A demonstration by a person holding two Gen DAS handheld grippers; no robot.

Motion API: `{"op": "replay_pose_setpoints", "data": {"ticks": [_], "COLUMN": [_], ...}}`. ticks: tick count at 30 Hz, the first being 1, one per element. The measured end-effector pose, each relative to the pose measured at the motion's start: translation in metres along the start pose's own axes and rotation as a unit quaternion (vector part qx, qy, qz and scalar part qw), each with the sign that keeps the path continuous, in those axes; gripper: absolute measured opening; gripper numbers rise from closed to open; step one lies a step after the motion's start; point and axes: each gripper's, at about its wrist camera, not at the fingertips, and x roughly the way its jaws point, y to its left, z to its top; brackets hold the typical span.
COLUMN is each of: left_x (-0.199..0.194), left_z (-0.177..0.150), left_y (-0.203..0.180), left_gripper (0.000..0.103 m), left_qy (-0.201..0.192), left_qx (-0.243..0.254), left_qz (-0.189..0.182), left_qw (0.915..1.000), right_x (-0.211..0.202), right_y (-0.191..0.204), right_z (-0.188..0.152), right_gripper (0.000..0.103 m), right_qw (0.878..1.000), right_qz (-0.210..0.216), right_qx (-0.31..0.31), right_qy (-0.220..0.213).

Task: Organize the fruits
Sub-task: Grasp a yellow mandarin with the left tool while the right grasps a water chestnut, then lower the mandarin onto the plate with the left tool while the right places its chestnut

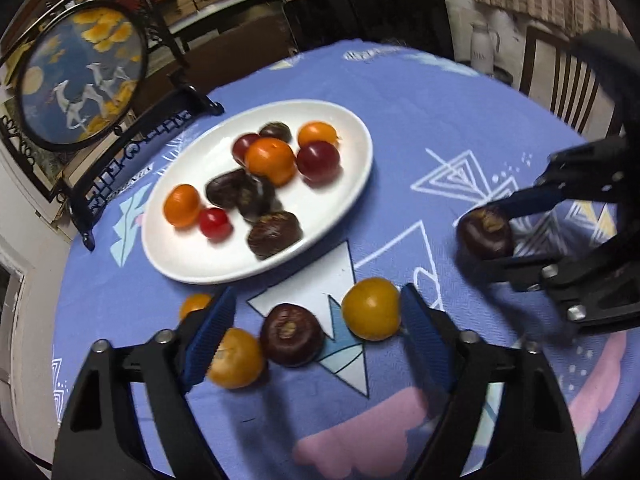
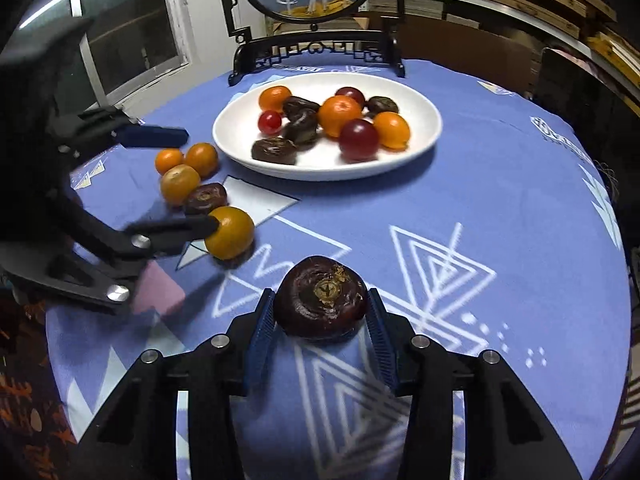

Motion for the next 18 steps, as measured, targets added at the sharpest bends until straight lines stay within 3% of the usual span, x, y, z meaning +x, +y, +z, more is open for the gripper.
{"op": "replay_pose_setpoints", "data": {"ticks": [10, 11, 14, 18], "left_x": [0.014, 0.015, 0.023, 0.022], "left_z": [0.002, 0.001, -0.001, -0.002], "left_y": [-0.016, -0.018, -0.018, -0.012], "left_gripper": [0.073, 0.07, 0.036, 0.036], "left_qy": [0.018, 0.021, 0.042, 0.041], "left_qx": [0.019, 0.02, 0.01, -0.005], "left_qz": [-0.033, -0.034, -0.054, -0.049], "left_qw": [0.9991, 0.999, 0.9976, 0.9979], "right_x": [0.0, 0.0, 0.0, -0.004], "right_y": [-0.001, -0.001, -0.001, -0.002], "right_z": [-0.002, -0.002, -0.003, -0.005], "right_gripper": [0.046, 0.046, 0.046, 0.046], "right_qw": [1.0, 1.0, 1.0, 1.0], "right_qz": [0.008, 0.008, 0.008, 0.005], "right_qx": [0.008, 0.009, 0.012, 0.017], "right_qy": [-0.006, -0.006, -0.007, -0.011]}}
